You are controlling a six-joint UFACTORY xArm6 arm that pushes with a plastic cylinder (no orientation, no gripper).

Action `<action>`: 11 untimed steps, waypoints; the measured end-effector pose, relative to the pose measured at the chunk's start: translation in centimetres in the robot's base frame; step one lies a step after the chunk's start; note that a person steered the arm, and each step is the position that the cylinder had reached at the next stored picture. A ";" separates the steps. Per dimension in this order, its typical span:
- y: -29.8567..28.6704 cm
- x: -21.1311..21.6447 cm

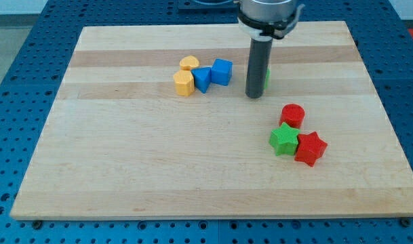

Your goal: Slide red circle to red star

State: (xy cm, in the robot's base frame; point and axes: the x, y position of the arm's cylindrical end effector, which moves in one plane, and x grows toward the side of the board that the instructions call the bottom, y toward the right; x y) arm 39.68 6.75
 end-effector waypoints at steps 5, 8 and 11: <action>5.2 -7.2; 10.7 -9.7; 14.3 -10.2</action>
